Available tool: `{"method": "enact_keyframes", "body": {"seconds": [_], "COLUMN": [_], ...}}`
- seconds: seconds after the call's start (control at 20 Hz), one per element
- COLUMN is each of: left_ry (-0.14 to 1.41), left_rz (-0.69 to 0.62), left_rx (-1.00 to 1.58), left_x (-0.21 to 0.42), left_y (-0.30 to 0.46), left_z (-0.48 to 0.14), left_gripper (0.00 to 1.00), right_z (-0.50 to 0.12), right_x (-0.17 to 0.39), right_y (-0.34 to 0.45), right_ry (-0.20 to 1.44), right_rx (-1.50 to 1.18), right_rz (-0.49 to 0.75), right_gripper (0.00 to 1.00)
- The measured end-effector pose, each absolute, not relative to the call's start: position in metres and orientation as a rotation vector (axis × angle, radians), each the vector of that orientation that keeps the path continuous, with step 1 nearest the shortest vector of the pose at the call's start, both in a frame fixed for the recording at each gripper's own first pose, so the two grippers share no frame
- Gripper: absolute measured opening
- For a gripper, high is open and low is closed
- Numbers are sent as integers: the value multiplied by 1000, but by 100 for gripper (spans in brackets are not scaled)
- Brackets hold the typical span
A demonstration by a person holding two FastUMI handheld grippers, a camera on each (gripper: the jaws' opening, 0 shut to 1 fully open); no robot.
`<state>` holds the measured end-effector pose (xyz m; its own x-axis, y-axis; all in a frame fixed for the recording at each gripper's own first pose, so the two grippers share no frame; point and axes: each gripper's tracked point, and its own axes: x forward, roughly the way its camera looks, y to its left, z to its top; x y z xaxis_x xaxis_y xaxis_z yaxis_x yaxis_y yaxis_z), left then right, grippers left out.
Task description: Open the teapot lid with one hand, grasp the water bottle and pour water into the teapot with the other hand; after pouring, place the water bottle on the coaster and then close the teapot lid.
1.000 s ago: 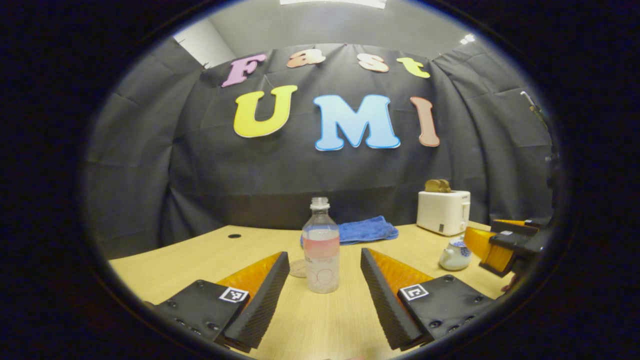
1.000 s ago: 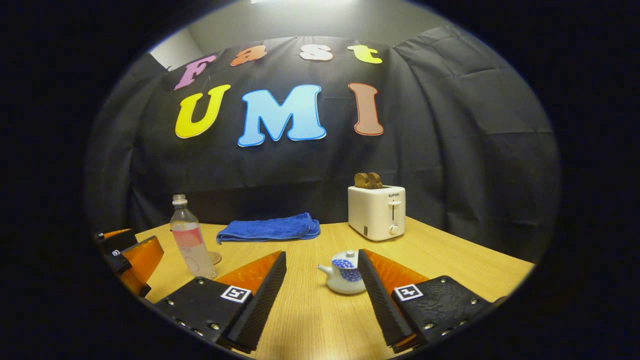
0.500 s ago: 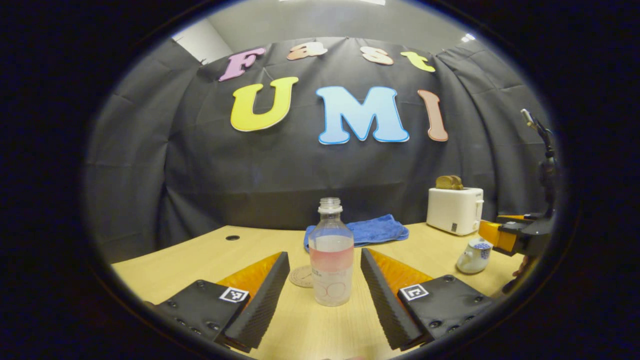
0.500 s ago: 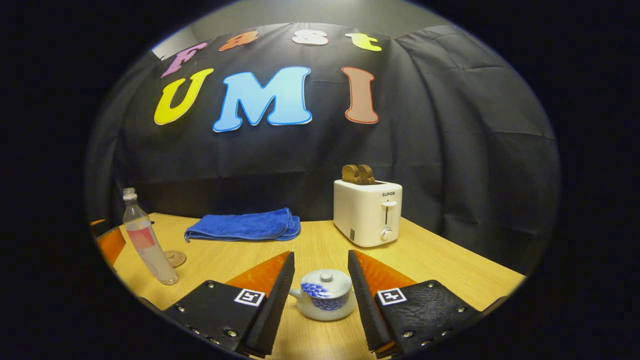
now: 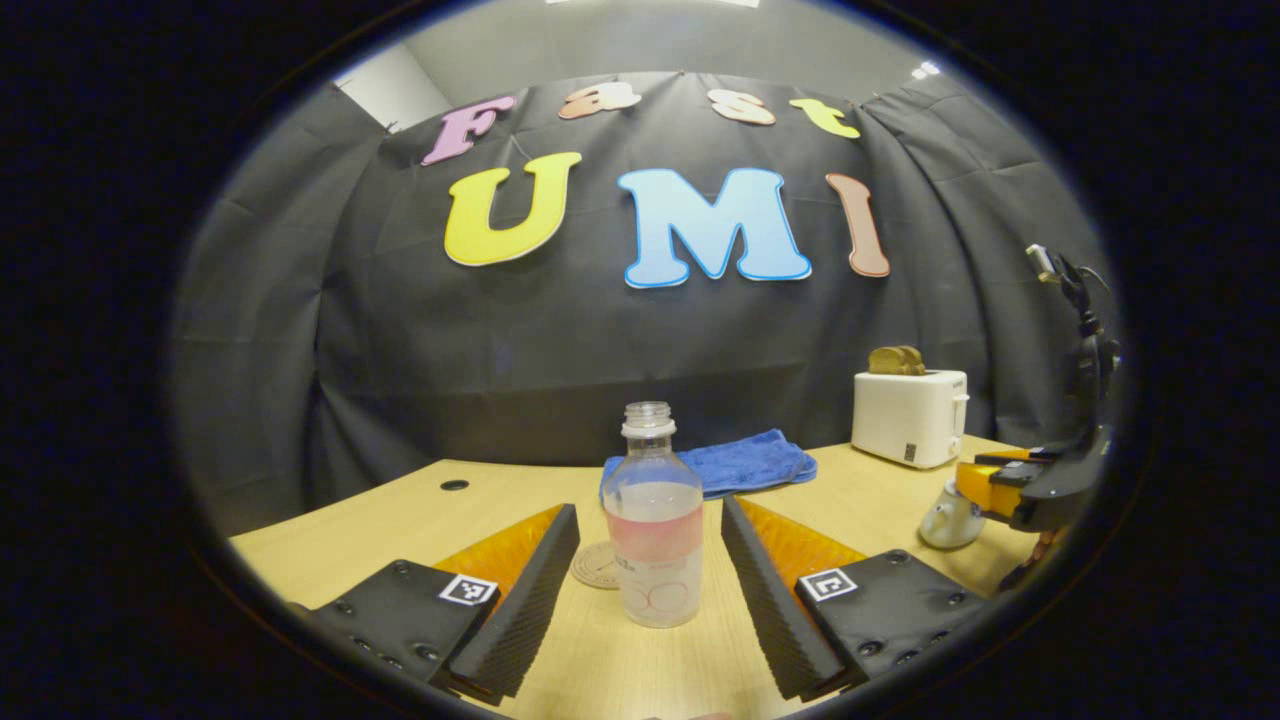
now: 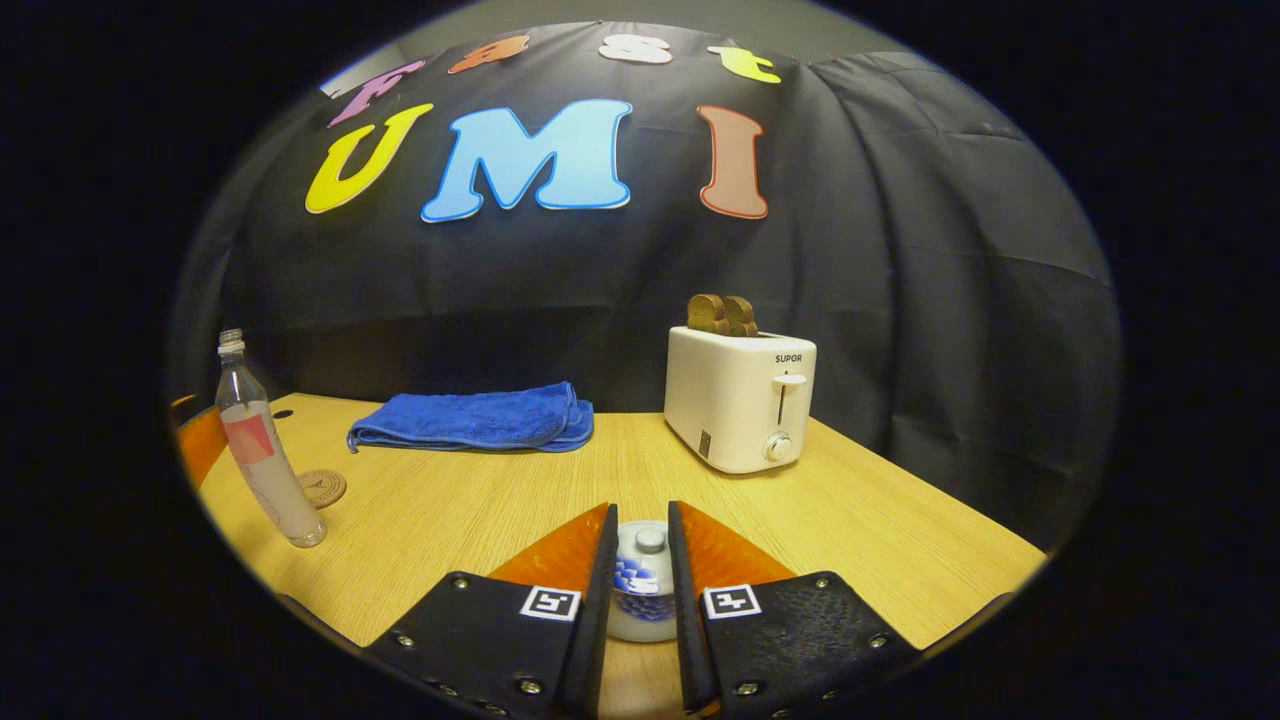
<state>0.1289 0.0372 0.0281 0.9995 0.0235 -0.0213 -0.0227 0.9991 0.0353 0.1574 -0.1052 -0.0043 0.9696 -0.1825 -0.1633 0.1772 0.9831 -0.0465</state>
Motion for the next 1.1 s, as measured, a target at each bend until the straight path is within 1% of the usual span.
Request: {"method": "enact_keyframes", "body": {"seconds": [0.05,0.1,0.4,0.6,0.8,0.95,1.1], "left_ry": [25,29,36,40,52,67,79], "left_rz": [23,22,23,24,23,10,41], "left_rx": [34,32,15,-1,-11,-11,24], "left_x": [130,129,129,130,136,144,159], "left_y": [38,39,43,45,47,41,45], "left_z": [27,26,23,21,15,9,3], "left_gripper": [100,100,100,100,100,100,100], "right_z": [12,-5,1,36,58,61,56], "right_x": [162,161,158,145,131,123,121], "right_y": [-110,-108,-104,-96,-72,-54,-40], "right_ry": [173,164,143,43,-17,-32,-39], "right_rx": [-29,-16,-31,-65,-86,-107,-129], "right_rz": [-192,-187,-163,-156,-99,-61,-29], "right_gripper": [30,9,9,9,9,9,9]}}
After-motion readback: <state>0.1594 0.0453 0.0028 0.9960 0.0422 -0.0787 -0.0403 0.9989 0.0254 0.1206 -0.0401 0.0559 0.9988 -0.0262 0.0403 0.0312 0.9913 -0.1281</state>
